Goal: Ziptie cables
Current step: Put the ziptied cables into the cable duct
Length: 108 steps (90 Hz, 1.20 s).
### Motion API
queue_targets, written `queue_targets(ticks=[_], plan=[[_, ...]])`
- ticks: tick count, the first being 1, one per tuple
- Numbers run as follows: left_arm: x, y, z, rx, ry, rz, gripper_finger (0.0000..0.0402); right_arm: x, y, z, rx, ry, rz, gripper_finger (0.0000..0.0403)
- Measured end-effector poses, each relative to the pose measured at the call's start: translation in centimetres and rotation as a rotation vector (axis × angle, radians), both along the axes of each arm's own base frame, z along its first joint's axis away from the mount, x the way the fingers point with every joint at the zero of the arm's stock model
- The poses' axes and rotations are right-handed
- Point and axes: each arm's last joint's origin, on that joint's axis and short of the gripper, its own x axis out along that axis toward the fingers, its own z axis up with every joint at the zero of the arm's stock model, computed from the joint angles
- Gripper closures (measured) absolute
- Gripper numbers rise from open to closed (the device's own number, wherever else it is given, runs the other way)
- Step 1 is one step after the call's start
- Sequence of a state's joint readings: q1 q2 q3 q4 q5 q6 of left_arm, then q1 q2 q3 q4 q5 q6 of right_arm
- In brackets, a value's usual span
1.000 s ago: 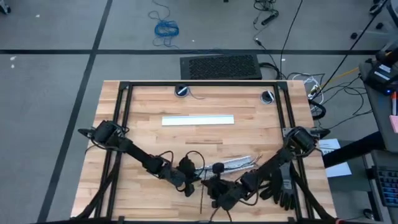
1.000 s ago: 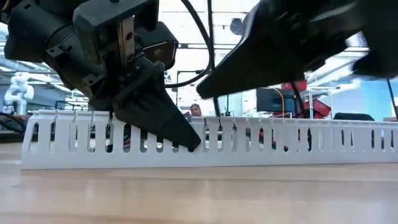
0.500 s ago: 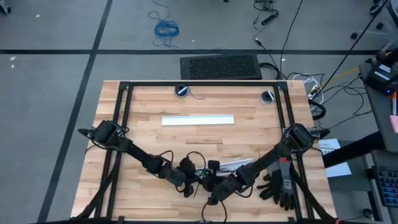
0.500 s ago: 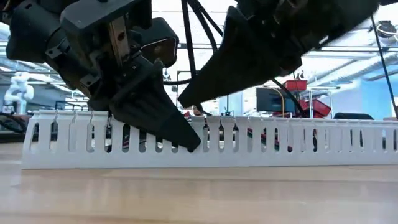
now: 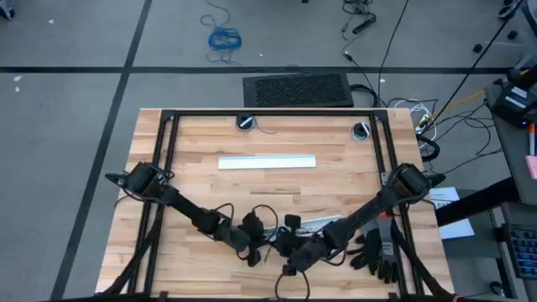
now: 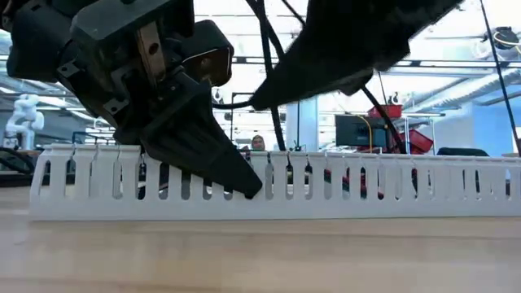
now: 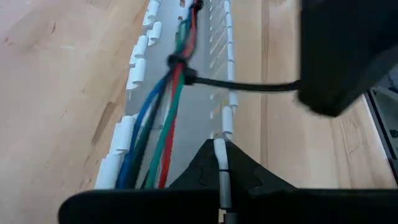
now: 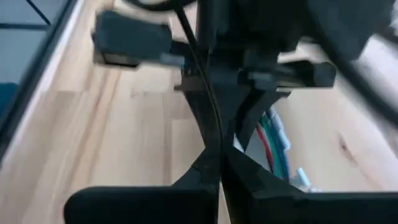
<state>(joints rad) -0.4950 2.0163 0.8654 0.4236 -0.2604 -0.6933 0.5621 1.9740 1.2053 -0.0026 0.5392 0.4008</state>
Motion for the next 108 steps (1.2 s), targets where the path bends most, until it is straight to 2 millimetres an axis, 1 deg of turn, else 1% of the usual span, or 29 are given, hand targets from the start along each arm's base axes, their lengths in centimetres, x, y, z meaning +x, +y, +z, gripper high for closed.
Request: queue_targets(ticks=[15,28,41,57,81,95,108], plan=[[0.0,0.0,0.0,0.0,0.001,-0.001,0.0401,0.6,-0.8,-0.9,-0.009,0.027,-0.007,0.0403],[0.0,0.0,0.0,0.012,-0.001,-0.016,0.0401,0.8,-1.1,-1.0,-0.005,0.031,-0.001,0.0403],[0.0,0.0,0.0,0.008,0.0,-0.013,0.0401,0.9,-1.0,-1.0,0.018,0.031,0.025,0.0403],[0.2,0.5,-0.1,-0.063,0.03,0.031,0.0402,0.9,-0.9,-1.0,0.03,0.032,0.036,0.0403],[0.3,0.7,-0.1,-0.077,0.033,0.048,0.0402,1.1,-0.7,-2.0,0.036,0.055,0.048,0.0403],[0.3,0.7,-0.1,-0.077,0.032,0.049,0.0402,0.9,-0.4,-2.1,0.044,0.062,0.059,0.0403],[0.3,0.7,0.0,-0.078,0.03,0.049,0.0402,0.4,-0.4,-3.2,0.044,0.139,0.06,0.0403]])
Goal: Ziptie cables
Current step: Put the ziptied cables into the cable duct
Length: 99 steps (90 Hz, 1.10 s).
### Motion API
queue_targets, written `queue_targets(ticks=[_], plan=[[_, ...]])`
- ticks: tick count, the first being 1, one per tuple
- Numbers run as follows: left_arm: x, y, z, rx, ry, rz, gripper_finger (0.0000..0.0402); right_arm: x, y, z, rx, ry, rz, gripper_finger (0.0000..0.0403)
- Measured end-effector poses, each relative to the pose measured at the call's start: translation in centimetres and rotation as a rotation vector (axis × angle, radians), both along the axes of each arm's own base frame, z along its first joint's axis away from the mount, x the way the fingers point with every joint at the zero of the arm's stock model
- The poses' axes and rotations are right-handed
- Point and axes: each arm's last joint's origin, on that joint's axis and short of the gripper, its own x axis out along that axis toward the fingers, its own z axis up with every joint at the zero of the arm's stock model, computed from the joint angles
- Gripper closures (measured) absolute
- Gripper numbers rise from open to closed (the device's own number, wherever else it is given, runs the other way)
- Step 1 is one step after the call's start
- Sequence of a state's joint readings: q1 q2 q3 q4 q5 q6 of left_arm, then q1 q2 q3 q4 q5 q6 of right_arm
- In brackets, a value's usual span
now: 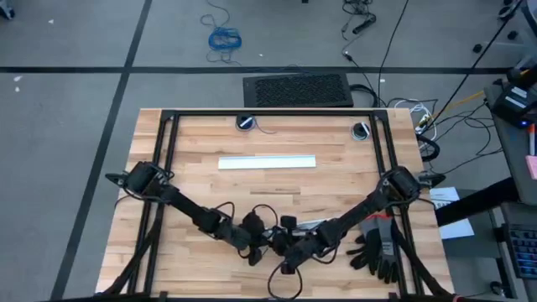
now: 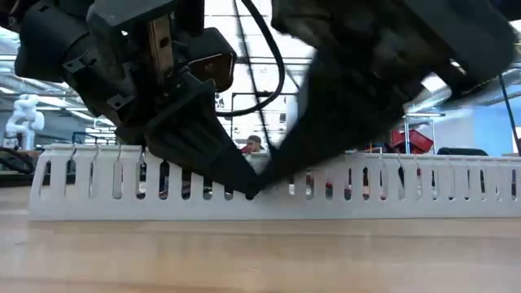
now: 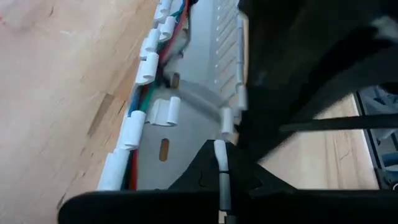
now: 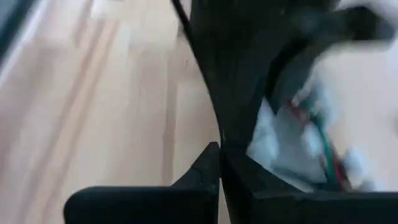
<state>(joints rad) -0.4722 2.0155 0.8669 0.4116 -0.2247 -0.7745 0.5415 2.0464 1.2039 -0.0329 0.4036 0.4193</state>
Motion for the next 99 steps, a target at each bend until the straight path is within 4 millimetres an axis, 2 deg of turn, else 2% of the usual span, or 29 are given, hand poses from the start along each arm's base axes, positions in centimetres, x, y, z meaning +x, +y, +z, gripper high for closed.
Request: queue_targets(ticks=[24,42,47,57,64,71,76,86,99], plan=[[-0.1,-0.3,0.1,-0.003,-0.009,-0.01,0.0402,-0.3,0.5,-0.2,-0.058,-0.018,0.001,0.0397],[-0.3,-0.9,0.1,0.065,-0.035,-0.068,0.0384,-1.0,1.4,1.1,-0.082,-0.049,0.046,0.0325],[-0.6,-1.2,0.0,0.109,-0.039,-0.114,0.0367,-1.4,2.0,2.4,-0.08,-0.1,0.056,0.0298],[-1.0,-1.9,-0.1,0.162,-0.041,-0.18,0.0325,-2.9,3.3,6.5,-0.132,-0.251,0.048,0.0258],[-1.3,-2.4,-0.1,0.177,-0.042,-0.216,0.0294,-4.6,3.8,8.7,-0.211,-0.306,0.0,0.0243],[-1.3,-2.8,0.1,0.158,-0.045,-0.219,0.0268,-6.0,3.8,9.9,-0.262,-0.318,-0.041,0.024],[-1.5,-3.0,0.9,0.087,-0.028,-0.218,0.0255,-6.9,4.1,10.8,-0.224,-0.328,-0.061,0.0242],[-2.4,-3.1,3.6,-0.068,0.035,-0.26,0.0249,-8.7,5.4,11.9,-0.138,-0.364,-0.05,0.0251],[-4.1,-3.0,6.8,0.018,0.036,-0.256,0.0249,-10.1,6.3,12.5,-0.162,-0.393,-0.035,0.0257]])
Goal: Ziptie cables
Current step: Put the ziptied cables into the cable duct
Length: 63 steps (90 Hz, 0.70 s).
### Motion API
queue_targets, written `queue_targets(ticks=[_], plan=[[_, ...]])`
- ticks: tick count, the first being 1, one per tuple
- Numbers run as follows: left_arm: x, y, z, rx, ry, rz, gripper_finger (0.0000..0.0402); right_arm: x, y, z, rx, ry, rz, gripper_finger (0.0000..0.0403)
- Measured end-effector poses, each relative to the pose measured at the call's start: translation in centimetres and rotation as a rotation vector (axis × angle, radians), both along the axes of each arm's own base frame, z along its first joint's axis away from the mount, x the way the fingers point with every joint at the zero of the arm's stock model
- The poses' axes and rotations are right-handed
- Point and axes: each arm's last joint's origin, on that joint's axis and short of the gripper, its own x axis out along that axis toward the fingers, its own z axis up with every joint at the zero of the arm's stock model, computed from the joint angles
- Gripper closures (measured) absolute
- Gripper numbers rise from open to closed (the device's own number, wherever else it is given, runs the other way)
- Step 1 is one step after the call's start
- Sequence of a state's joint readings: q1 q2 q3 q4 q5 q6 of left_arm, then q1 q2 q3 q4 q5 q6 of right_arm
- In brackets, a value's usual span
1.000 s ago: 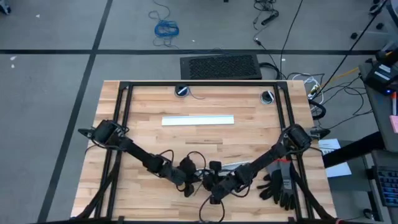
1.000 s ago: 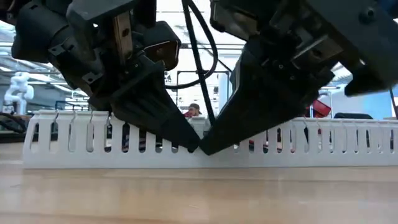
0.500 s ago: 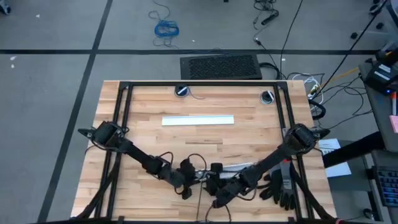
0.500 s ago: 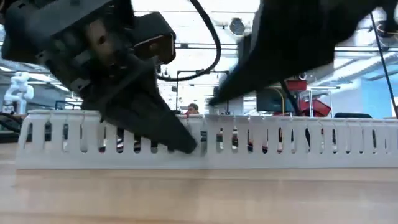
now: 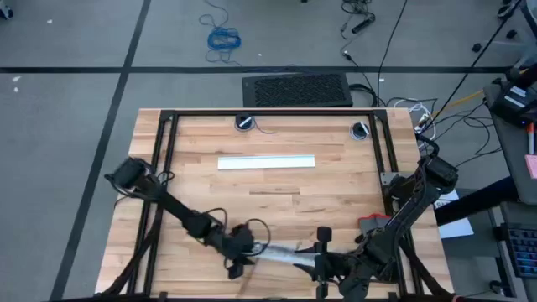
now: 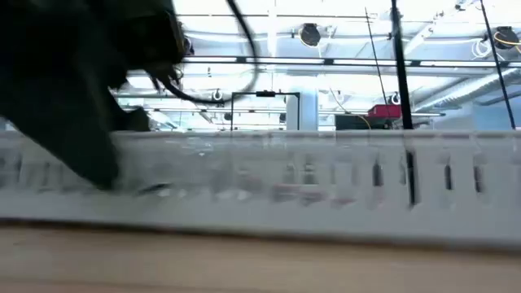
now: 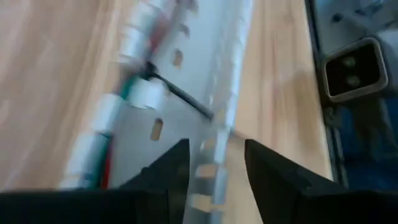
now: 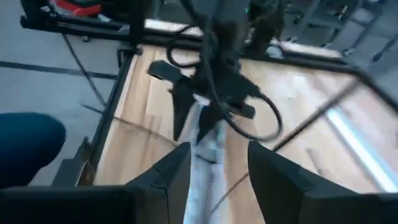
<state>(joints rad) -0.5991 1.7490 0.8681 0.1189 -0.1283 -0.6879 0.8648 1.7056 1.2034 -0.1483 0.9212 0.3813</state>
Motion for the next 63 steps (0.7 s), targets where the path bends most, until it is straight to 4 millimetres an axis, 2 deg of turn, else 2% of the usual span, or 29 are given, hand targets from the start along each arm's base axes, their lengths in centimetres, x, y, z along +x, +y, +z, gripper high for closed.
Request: queue_targets(ticks=[6,14,30,44,63], plan=[[-0.8,0.4,0.8,0.085,0.009,0.047,0.0249,-0.3,0.2,0.1,-0.008,-0.012,-0.01,0.0257],[-1.3,0.7,0.3,0.162,0.038,0.109,0.0249,-0.4,0.4,-0.2,-0.013,-0.004,-0.009,0.0257],[-1.1,0.6,0.7,0.134,0.005,0.144,0.0249,0.2,-0.3,-1.6,-0.018,0.048,-0.059,0.0257],[-0.7,0.5,2.7,0.112,-0.069,0.166,0.0249,0.3,-1.1,-2.4,-0.001,0.099,-0.118,0.0257],[-1.2,0.6,3.9,0.125,-0.103,0.19,0.025,0.4,-1.1,-2.6,0.027,0.099,-0.12,0.0257]])
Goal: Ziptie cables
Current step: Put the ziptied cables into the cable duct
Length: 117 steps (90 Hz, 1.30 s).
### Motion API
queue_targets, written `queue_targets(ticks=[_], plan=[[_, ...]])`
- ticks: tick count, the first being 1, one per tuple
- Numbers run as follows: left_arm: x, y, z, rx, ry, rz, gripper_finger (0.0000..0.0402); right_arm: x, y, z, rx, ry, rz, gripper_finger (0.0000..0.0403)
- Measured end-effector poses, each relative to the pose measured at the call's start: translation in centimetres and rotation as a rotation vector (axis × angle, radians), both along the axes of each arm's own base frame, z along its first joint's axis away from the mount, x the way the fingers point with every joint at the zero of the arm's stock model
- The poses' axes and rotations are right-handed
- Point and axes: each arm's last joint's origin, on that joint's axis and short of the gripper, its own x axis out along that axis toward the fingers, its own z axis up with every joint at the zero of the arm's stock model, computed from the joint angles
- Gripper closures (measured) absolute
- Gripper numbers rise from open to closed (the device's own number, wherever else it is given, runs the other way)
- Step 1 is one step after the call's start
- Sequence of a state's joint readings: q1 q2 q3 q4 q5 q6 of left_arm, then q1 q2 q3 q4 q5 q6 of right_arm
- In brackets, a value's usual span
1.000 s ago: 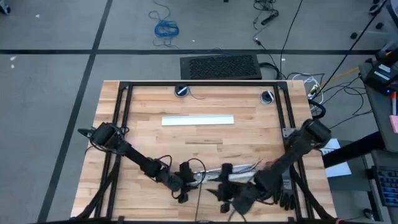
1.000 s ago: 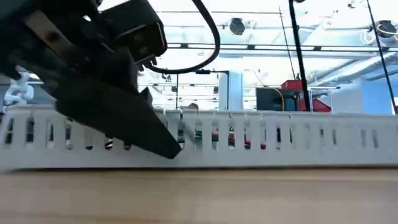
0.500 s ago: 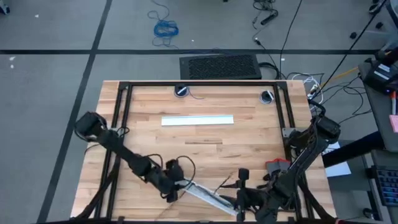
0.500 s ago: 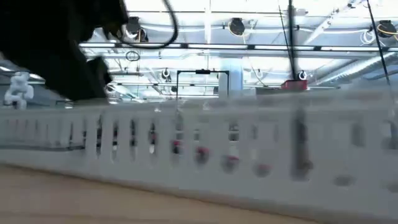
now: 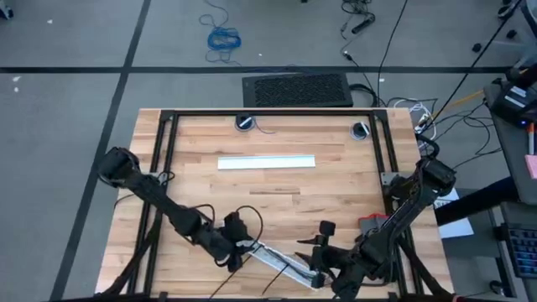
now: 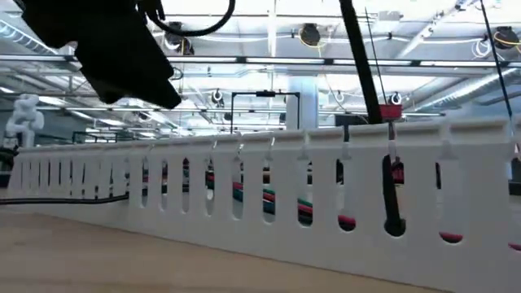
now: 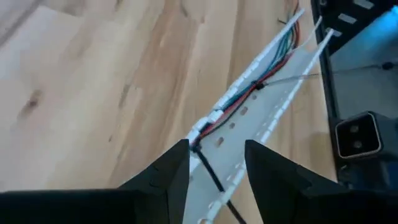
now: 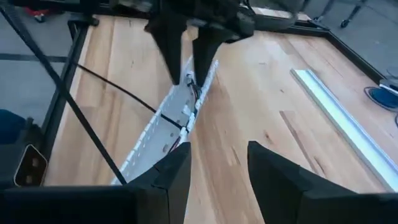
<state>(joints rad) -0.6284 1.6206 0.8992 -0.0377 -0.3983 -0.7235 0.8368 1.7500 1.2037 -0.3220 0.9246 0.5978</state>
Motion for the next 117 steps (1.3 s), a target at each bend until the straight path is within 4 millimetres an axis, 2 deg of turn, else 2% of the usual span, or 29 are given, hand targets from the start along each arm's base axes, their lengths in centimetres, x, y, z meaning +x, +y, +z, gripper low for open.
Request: queue_targets(ticks=[10,22,41,72,90,110,117], plan=[[-0.7,0.2,-0.7,0.075,0.071,0.011,0.025,0.8,-0.3,-0.7,0.018,0.032,0.005,0.0257],[-1.4,0.3,-2.3,0.15,0.185,0.014,0.025,2.4,-1.0,-2.9,0.032,0.1,-0.019,0.0257],[-1.6,0.0,-3.4,0.197,0.231,0.017,0.025,4.1,-2.0,-5.4,0.051,0.183,-0.028,0.0257],[-2.3,0.8,-4.2,0.187,0.344,0.11,0.025,4.3,-1.8,-5.2,0.064,0.183,0.016,0.0257],[-2.2,1.1,-4.7,0.148,0.404,0.108,0.025,4.3,-1.8,-5.2,0.059,0.185,0.017,0.0257],[-1.5,0.6,-2.4,0.108,0.424,0.125,0.025,4.3,-1.9,-4.8,0.051,0.173,0.026,0.0257],[-2.0,1.4,-2.2,0.145,0.51,0.194,0.025,4.2,-1.9,-4.4,0.054,0.169,0.031,0.026]])
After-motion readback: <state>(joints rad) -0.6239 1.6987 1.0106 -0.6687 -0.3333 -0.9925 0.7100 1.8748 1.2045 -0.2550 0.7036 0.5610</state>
